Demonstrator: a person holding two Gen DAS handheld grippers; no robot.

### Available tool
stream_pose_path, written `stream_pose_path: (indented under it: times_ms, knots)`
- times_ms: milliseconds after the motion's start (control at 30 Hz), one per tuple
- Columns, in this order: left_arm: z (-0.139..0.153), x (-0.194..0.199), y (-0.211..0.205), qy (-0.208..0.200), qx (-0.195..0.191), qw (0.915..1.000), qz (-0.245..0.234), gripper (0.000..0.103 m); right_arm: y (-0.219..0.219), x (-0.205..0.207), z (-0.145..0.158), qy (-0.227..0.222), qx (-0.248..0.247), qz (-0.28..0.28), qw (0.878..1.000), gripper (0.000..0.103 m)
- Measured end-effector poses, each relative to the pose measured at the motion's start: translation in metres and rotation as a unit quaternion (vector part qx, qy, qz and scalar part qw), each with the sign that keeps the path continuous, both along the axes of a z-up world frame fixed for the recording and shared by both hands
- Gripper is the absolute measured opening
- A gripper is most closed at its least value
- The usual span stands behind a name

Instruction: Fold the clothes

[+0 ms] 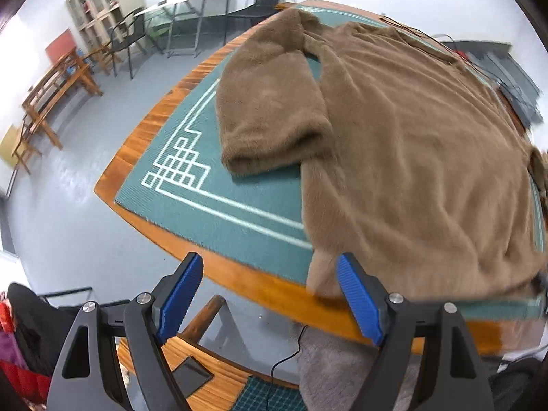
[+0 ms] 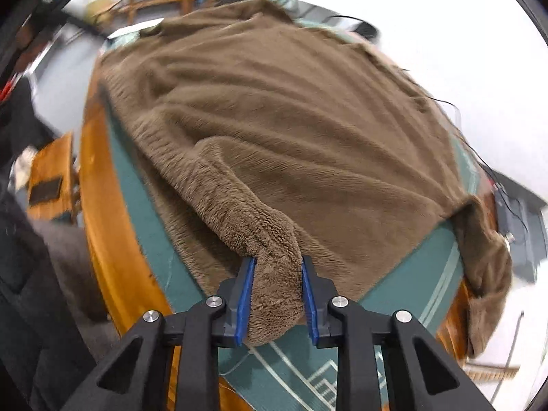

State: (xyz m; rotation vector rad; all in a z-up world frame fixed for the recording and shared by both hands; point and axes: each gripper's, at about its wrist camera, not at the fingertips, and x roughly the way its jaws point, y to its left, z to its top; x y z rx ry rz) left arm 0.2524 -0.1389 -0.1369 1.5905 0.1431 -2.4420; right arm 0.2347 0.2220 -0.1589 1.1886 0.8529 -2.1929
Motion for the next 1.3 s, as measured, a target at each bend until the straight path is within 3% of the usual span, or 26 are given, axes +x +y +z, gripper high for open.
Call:
stream_pose_path:
  times_ms: [133, 367, 433, 533, 667, 700, 933, 1033, 1067, 1100, 1300]
  knots:
    - [-0.009, 0.009, 0.025, 0.001, -0.028, 0.9985, -0.046, 0.084, 0.017, -0.003, 0.017, -0.001, -0.022, -0.046, 0.999, 0.026]
    - [-0.026, -0.012, 0.053, 0.003, -0.055, 0.9974, -0.047, 0.084, 0.017, -0.004, 0.009, -0.013, -0.024, -0.055, 0.998, 0.026]
    - [-0.026, -0.017, 0.053, 0.010, -0.082, 0.9961, -0.030, 0.084, 0.016, -0.003, 0.009, -0.011, -0.026, -0.055, 0.998, 0.027]
    - [-0.021, -0.024, 0.036, 0.014, -0.109, 0.9935, 0.031, 0.084, 0.019, -0.010, 0.005, -0.027, -0.045, -0.065, 0.996, 0.027]
    - [-0.009, -0.010, -0.004, 0.024, -0.055, 0.9943, 0.089, 0.085, 0.017, -0.005, -0.013, -0.076, -0.039, -0.039, 0.996, 0.027]
    - [-0.010, -0.006, -0.007, 0.020, -0.057, 0.9941, 0.090, 0.085, 0.015, -0.003, -0.018, -0.088, -0.035, -0.029, 0.995, 0.027]
    - [-0.029, -0.002, 0.004, -0.020, -0.095, 0.9939, 0.052, 0.085, 0.013, 0.002, -0.032, -0.127, -0.018, 0.005, 0.992, 0.029]
    - [-0.030, -0.004, 0.006, -0.022, -0.096, 0.9949, 0.021, 0.085, 0.024, -0.008, -0.031, -0.160, -0.044, -0.005, 0.986, 0.040]
    - [-0.028, -0.003, 0.006, -0.019, -0.097, 0.9950, 0.008, 0.085, 0.028, -0.011, -0.029, -0.168, -0.048, -0.007, 0.985, 0.051]
    - [-0.026, -0.002, 0.007, -0.017, -0.097, 0.9951, -0.006, 0.085, 0.032, -0.013, -0.027, -0.174, -0.051, -0.009, 0.983, 0.053]
    - [-0.001, 0.006, 0.011, 0.002, -0.070, 0.9938, -0.086, 0.085, 0.056, -0.041, 0.015, -0.177, -0.156, -0.051, 0.970, 0.054]
